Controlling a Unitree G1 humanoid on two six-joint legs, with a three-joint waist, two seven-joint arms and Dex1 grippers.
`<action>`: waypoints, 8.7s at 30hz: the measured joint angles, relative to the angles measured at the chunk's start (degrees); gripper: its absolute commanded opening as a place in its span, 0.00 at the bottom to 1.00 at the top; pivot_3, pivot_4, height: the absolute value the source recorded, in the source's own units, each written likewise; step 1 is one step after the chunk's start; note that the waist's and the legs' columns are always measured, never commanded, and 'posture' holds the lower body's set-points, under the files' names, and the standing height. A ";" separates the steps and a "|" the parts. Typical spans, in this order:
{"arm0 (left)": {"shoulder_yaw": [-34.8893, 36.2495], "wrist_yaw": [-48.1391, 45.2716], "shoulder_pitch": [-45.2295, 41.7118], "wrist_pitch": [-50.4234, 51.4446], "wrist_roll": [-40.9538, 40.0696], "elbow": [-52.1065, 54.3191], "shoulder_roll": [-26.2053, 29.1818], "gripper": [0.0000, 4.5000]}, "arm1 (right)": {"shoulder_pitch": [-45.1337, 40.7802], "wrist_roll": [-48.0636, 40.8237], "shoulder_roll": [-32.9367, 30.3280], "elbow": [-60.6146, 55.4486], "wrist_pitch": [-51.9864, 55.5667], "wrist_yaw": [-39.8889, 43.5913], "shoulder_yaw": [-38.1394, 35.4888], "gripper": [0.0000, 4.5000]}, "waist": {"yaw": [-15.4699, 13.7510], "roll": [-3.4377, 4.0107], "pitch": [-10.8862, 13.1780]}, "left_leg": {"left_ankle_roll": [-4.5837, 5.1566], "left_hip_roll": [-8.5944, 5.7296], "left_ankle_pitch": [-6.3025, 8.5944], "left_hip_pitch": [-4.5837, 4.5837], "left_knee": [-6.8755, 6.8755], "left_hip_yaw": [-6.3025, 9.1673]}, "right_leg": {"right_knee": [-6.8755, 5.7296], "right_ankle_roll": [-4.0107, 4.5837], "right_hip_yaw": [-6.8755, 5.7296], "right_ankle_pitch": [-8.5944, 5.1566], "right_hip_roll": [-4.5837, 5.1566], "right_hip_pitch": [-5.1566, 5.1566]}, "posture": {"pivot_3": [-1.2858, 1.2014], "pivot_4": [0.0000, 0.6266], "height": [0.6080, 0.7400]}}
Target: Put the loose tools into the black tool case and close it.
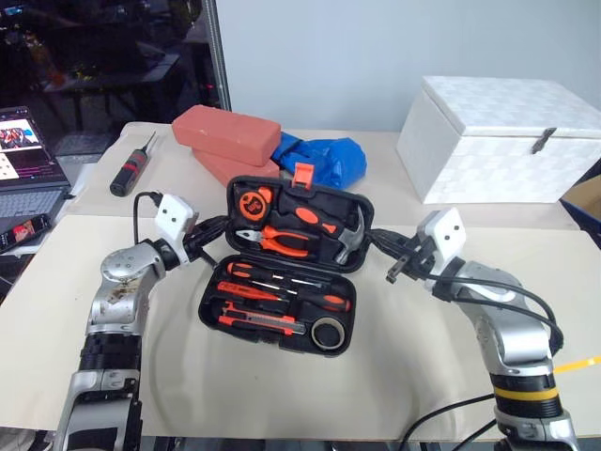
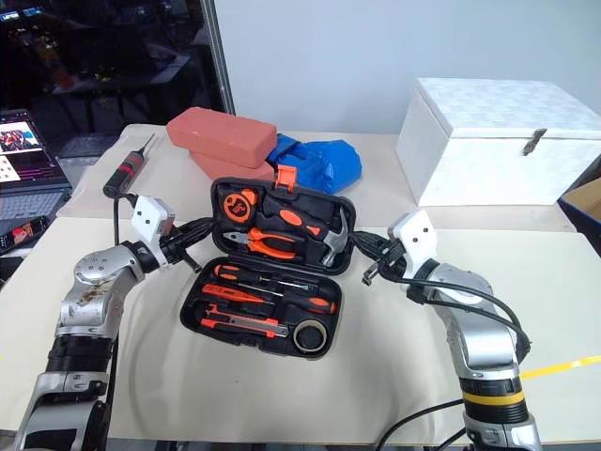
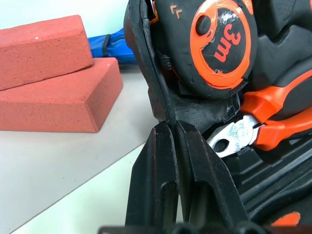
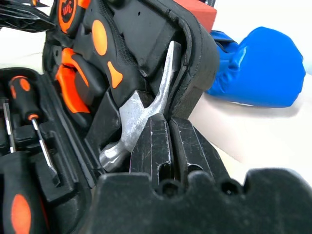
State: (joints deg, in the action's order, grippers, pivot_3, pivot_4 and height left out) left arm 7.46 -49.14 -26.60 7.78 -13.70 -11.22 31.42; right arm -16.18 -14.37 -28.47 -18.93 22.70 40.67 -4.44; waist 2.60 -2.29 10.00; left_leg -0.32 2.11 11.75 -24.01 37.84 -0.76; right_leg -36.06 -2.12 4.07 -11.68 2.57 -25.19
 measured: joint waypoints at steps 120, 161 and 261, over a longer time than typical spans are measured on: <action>-9.87 -16.50 4.39 35.22 -17.39 26.69 15.36 0.00 | -2.50 -5.47 2.01 -2.89 25.12 -1.94 14.14 0.01 | 0.04 -0.52 0.15 | -0.05 0.70 -0.10 0.56 0.02 -0.73 | -0.20 0.61 0.03 0.10 -0.35 0.07 | 0.52 0.24 1.00; -11.46 -18.96 6.29 19.92 -10.84 18.90 15.19 0.00 | -5.52 -0.72 14.34 4.86 23.75 -8.46 17.56 0.01 | 0.77 -0.47 0.12 | -0.05 0.73 -0.10 0.76 0.02 -0.75 | -0.24 0.85 0.05 -0.01 -0.35 0.16 | 0.52 0.24 1.00; -13.72 -14.84 5.94 18.46 -8.89 17.85 11.02 0.00 | -8.64 1.89 22.70 0.74 23.74 -14.31 21.83 0.01 | 1.09 0.18 -0.49 | -0.06 0.67 -0.09 1.07 -0.96 -0.79 | 0.24 0.97 -0.04 -0.25 -0.14 0.20 | 0.52 0.24 1.00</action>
State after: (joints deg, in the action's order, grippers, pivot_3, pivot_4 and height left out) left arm -6.26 -63.98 -20.66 26.23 -22.59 6.63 42.44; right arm -24.83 -12.49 -5.77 -18.19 46.44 26.36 17.39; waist 3.68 -2.11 9.51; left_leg -0.39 2.78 11.66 -22.94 36.88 -1.55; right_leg -35.82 -1.15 4.03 -11.93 2.43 -24.98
